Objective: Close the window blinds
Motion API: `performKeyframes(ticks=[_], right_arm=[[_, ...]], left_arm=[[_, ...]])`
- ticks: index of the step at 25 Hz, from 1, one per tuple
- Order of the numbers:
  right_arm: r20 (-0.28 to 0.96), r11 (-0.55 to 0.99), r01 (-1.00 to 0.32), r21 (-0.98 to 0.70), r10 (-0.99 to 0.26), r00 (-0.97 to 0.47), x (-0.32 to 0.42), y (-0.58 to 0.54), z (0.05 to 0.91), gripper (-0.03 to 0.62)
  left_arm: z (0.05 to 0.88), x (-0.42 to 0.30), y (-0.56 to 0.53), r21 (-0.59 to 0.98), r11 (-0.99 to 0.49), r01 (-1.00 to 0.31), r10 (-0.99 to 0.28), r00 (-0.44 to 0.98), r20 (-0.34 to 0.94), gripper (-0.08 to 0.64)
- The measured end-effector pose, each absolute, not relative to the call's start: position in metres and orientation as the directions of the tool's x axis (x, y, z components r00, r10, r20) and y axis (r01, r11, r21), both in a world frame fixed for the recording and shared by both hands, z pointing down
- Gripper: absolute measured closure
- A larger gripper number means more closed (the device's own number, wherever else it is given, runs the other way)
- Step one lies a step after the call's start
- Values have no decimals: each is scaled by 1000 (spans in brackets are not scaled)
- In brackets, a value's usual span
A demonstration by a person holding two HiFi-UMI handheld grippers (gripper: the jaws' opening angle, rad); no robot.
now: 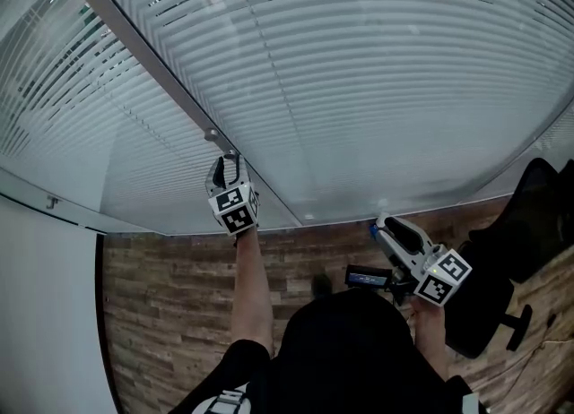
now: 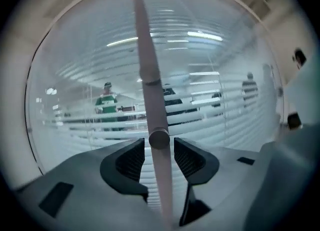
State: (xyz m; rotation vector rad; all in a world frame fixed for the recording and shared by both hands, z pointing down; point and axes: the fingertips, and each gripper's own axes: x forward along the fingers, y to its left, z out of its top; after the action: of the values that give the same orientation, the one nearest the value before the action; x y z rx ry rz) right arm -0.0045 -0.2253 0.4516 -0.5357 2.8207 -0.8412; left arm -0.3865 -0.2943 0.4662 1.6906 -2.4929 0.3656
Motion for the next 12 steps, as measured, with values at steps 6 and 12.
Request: performKeyframes(ticks=[6, 12], right_arm=[[-38, 778, -298, -553, -381, -924, -5, -225, 453, 442], [-32, 771, -307, -557, -389, -921, -2, -226, 455, 441]], left_arm=[[460, -394, -293, 229, 339, -912, -937, -307, 167, 374], [464, -394, -296, -232, 389, -892, -864, -440, 243, 423]])
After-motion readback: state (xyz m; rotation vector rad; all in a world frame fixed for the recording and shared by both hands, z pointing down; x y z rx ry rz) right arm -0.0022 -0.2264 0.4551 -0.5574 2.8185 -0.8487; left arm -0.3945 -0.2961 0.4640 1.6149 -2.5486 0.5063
